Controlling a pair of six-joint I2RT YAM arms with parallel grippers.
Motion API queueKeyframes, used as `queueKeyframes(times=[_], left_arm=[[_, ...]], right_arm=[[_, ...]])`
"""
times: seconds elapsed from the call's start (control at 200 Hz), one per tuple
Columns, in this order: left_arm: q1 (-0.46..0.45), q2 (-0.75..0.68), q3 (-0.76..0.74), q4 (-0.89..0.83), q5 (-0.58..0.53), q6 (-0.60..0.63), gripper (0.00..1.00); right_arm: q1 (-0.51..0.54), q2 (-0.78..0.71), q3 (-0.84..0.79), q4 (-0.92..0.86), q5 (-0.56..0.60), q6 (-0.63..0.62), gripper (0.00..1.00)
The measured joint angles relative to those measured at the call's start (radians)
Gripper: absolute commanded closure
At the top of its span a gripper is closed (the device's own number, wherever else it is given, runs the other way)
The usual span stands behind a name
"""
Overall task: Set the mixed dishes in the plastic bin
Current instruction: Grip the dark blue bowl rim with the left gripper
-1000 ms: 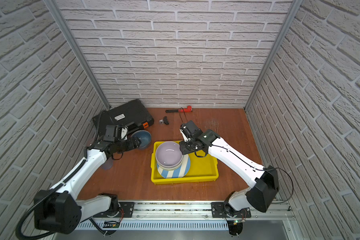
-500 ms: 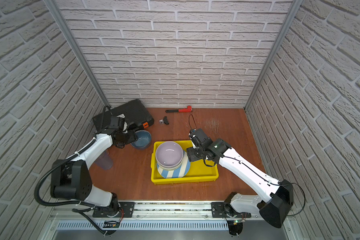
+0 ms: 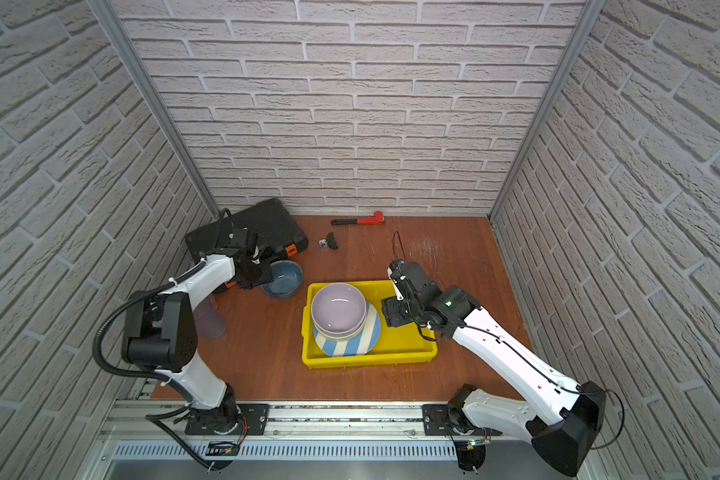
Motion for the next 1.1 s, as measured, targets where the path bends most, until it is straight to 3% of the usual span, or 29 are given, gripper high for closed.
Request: queueKeyframes(times=[0.205,0.625,1.1], left_arm=[[0.0,0.024,0.0,-0.003,0.003,0.004,0.63],[0.003,0.023,0.0,0.007,0.019,0.0,1.0],[0.003,-0.048,0.0,-0.053,0.027,0.003,1.0]], right_arm=[[-0.001,-0.006,0.0,0.0,-0.01,-0.007,0.31],[-0.001,-0.019,-0.021,-0.003,-0.017,-0.011,0.3],[-0.001,-0.048,-0.033,0.003,-0.03,-0.021,0.25]])
